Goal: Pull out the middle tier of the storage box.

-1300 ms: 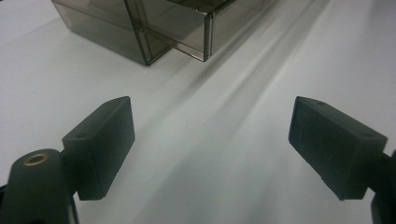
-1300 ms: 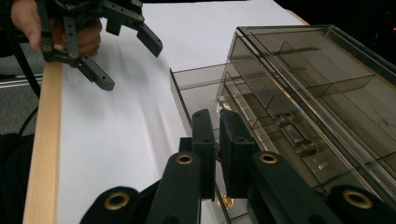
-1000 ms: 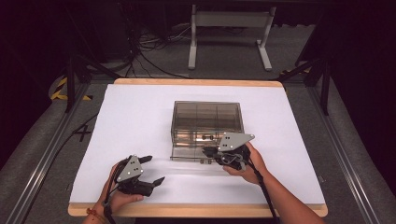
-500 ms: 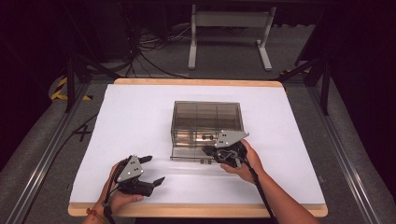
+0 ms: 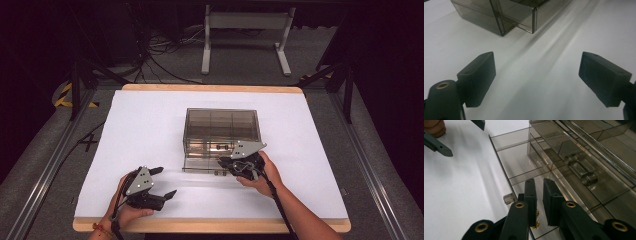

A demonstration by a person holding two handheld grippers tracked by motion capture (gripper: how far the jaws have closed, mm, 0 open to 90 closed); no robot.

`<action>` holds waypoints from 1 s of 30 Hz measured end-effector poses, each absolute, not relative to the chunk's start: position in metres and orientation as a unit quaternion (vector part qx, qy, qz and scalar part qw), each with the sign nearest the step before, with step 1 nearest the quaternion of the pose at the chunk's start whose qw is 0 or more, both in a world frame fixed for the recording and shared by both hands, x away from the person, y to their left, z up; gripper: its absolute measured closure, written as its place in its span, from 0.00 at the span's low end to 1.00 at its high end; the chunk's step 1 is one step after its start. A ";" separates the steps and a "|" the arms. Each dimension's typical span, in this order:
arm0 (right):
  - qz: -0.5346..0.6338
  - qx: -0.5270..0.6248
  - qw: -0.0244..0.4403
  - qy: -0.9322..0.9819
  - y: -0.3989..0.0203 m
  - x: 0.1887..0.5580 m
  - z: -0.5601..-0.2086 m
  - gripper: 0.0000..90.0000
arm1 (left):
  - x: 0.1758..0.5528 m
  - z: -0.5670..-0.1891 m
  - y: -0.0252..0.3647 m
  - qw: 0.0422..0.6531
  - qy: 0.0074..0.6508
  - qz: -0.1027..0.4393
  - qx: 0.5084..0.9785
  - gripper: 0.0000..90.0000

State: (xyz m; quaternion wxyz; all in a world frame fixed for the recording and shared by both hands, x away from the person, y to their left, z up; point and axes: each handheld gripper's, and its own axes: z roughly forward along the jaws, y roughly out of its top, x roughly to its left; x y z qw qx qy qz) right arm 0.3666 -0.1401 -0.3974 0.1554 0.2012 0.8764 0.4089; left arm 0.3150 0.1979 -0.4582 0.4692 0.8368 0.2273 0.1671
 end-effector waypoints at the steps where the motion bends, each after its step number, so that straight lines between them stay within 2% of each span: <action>1: 0.410 0.202 0.155 0.876 -0.140 0.366 -0.397 0.88 | 0.315 -0.458 0.198 0.469 0.227 0.167 0.837 0.16; 8: 0.428 0.206 0.175 0.862 -0.155 0.363 -0.383 0.81 | 0.315 -0.458 0.198 0.470 0.228 0.171 0.835 0.18; 16: 0.462 0.228 0.202 0.833 -0.188 0.367 -0.359 0.80 | 0.314 -0.458 0.197 0.468 0.232 0.172 0.835 0.19; 22: 0.466 0.245 0.238 0.816 -0.211 0.375 -0.352 0.88 | 0.313 -0.458 0.197 0.465 0.234 0.180 0.835 0.21; 27: 0.455 0.255 0.275 0.808 -0.227 0.382 -0.355 0.98 | 0.308 -0.455 0.196 0.475 0.243 0.184 0.826 0.33; 30: 0.448 0.266 0.277 0.807 -0.230 0.387 -0.360 0.99 | 0.303 -0.450 0.187 0.482 0.234 0.189 0.823 0.39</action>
